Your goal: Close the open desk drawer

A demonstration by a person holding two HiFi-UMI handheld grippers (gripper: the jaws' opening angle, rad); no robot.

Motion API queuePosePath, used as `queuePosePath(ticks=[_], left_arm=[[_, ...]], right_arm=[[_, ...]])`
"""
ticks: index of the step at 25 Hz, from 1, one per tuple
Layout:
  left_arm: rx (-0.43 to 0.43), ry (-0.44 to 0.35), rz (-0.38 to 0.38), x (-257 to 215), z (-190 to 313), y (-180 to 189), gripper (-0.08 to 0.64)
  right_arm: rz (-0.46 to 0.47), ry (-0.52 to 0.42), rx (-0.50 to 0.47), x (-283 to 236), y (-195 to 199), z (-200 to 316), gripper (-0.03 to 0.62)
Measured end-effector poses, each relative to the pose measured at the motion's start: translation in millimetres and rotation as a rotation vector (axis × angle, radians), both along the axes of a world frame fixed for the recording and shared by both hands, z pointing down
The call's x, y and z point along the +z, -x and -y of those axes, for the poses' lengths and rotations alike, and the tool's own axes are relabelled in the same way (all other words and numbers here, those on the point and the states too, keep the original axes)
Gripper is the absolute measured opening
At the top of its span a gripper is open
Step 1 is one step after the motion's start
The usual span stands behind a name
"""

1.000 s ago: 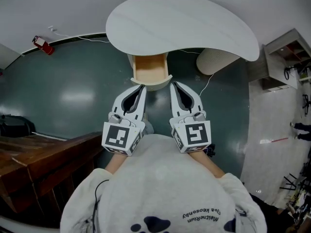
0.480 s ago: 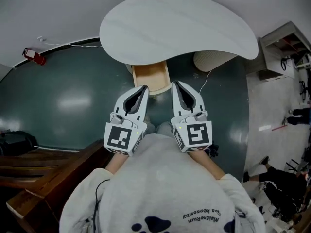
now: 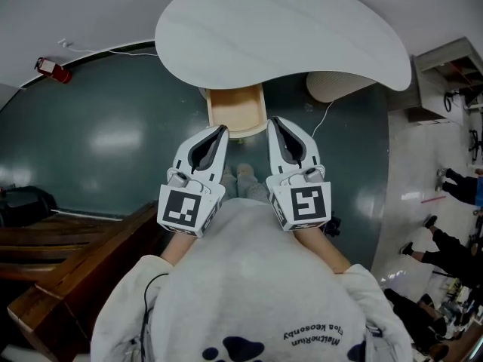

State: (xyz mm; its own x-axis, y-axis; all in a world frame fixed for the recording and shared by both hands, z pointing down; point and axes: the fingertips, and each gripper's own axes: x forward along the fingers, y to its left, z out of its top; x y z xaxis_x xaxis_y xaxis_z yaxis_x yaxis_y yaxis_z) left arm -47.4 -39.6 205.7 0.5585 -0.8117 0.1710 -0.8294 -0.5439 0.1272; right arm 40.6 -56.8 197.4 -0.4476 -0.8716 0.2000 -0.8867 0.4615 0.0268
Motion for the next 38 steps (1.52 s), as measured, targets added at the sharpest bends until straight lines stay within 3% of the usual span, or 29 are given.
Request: queuePosePath(ticks=[17,27,38], left_arm=[[-0.003,0.085,0.045,59,17,1,0.008],[0.008,0.129,0.029,95,20,-5,0.008],[0.05,0.155,0.088,148,26,-5,0.008]], right_arm=[[-0.019,0.119,-0.07,68,8,11,0.017],[-0.026,0.171,-0.068,107,4,12,0.017],[-0.038,0.236,-0.066,158,10,15,0.017]])
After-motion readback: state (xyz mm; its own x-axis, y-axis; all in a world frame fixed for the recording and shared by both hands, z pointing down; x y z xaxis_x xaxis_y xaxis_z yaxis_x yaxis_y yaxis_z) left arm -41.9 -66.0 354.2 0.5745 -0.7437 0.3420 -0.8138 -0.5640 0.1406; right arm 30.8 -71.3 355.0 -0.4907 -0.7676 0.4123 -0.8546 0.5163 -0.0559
